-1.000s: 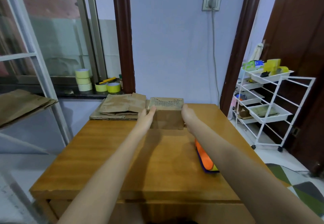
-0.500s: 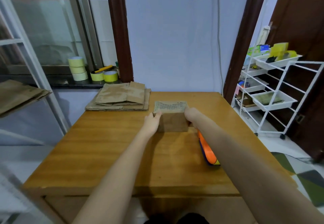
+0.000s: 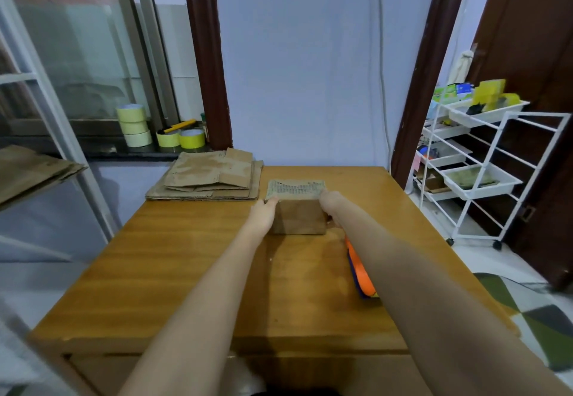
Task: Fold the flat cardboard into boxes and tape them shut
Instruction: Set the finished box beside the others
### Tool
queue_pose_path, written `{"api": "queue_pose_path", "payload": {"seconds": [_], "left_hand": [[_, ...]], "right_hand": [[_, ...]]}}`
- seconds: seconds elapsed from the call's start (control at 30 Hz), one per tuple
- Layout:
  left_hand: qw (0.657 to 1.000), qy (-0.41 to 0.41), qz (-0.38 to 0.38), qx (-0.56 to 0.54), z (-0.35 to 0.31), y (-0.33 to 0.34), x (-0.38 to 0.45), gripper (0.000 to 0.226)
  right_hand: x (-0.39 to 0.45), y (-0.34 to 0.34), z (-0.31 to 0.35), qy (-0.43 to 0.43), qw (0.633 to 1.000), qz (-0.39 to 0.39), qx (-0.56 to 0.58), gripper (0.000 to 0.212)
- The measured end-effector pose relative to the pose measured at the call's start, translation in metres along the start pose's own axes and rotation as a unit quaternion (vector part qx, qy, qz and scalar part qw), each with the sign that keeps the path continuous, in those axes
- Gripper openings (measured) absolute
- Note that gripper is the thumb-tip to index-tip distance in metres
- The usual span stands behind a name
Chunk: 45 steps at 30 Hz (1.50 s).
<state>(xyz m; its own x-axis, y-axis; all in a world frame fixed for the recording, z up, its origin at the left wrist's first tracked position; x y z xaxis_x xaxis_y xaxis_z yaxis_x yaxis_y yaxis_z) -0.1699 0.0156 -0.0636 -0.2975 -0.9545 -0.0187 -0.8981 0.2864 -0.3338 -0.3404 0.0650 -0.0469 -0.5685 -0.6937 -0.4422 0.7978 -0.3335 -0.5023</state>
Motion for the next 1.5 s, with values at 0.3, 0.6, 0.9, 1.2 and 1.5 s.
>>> {"api": "queue_pose_path", "payload": {"seconds": [0.3,0.6,0.9,1.2,1.5], "left_hand": [[0.996,0.076,-0.028,-0.032,-0.063,-0.020,0.073,0.066],[0.995,0.093,-0.021,-0.014,-0.057,-0.014,0.178,0.062],[0.994,0.098,-0.038,0.008,-0.026,-0.005,0.259,0.062],[0.993,0.099,-0.032,0.061,-0.002,0.014,0.277,0.063],[0.983,0.108,-0.016,0.150,-0.038,-0.019,0.244,0.062]], "right_hand": [[0.023,-0.030,0.086,-0.057,0.988,-0.039,0.140,0.066],[0.113,-0.018,0.127,-0.064,0.990,-0.071,0.102,0.059],[0.188,0.002,0.147,-0.071,0.989,-0.091,0.093,0.057],[0.217,0.018,0.126,-0.049,0.992,-0.092,0.078,0.060],[0.162,0.005,0.162,-0.120,0.972,-0.192,-0.058,0.046]]}}
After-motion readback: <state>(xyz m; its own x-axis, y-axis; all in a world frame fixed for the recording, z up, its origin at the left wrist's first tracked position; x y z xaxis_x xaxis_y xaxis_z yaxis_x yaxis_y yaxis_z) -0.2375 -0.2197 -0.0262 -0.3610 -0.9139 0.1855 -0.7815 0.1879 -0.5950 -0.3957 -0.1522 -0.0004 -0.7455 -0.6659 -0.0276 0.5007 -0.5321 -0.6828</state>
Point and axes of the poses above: each hand's wrist, its own x-axis towards the middle knuckle, its own y-axis out of the palm, z = x × y, the point moved 9 cm from there along x, towards the middle knuckle, and after that the axes turned 11 degrees about y, right-handed, at the moved point
